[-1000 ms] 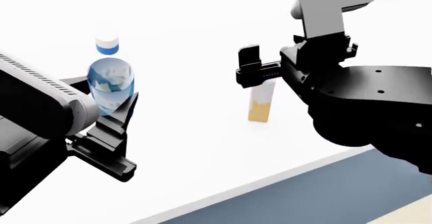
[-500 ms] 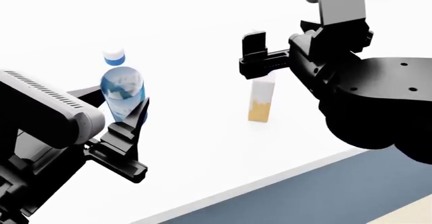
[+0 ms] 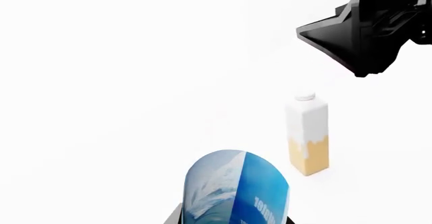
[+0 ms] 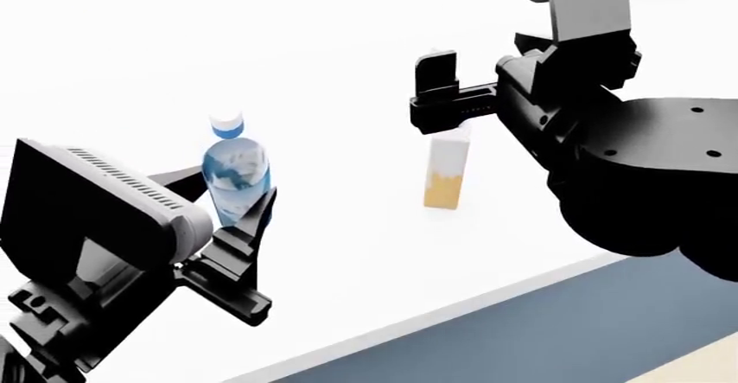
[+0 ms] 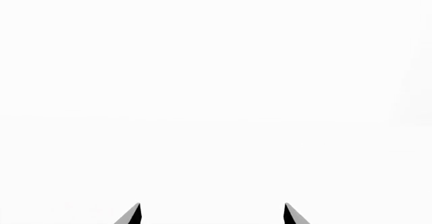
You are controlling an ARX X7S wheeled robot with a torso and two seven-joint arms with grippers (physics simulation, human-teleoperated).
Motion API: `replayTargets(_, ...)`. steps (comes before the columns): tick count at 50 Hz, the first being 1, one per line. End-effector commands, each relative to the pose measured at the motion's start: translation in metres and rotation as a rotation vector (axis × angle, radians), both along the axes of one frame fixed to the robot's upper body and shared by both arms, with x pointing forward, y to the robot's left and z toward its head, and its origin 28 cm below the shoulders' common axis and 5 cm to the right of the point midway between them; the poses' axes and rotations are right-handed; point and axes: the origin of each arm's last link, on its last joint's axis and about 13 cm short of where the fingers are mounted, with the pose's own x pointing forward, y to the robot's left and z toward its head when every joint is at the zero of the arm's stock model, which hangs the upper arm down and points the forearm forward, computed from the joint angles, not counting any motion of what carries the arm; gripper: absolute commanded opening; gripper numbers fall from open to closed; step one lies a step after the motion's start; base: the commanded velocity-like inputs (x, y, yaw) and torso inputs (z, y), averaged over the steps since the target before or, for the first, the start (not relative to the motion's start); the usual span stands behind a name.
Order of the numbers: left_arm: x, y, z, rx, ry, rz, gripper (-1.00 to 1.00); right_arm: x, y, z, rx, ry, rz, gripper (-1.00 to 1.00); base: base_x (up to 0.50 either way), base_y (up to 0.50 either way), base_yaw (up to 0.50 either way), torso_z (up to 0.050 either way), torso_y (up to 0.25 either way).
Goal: Move the drinks to the dining counter.
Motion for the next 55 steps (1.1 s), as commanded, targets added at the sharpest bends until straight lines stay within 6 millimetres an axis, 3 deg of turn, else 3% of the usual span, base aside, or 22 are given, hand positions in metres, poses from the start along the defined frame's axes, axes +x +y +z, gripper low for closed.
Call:
replayTargets(1, 0.003, 0.002, -0.001, -0.022, -0.023, 0.017, -1.0, 0.0, 0.0, 0.0, 0.002, 0.001, 0.002, 1.0, 0.0, 0.0, 0.0, 0.0, 0.0)
replayTargets(55, 0.007, 0.002, -0.011, -0.051, 0.038, 0.049, -1.0, 0.0, -0.001, -0.002, 0.009, 0.004, 0.0, 1.0, 0.0, 0.0, 0.0, 0.0, 0.001)
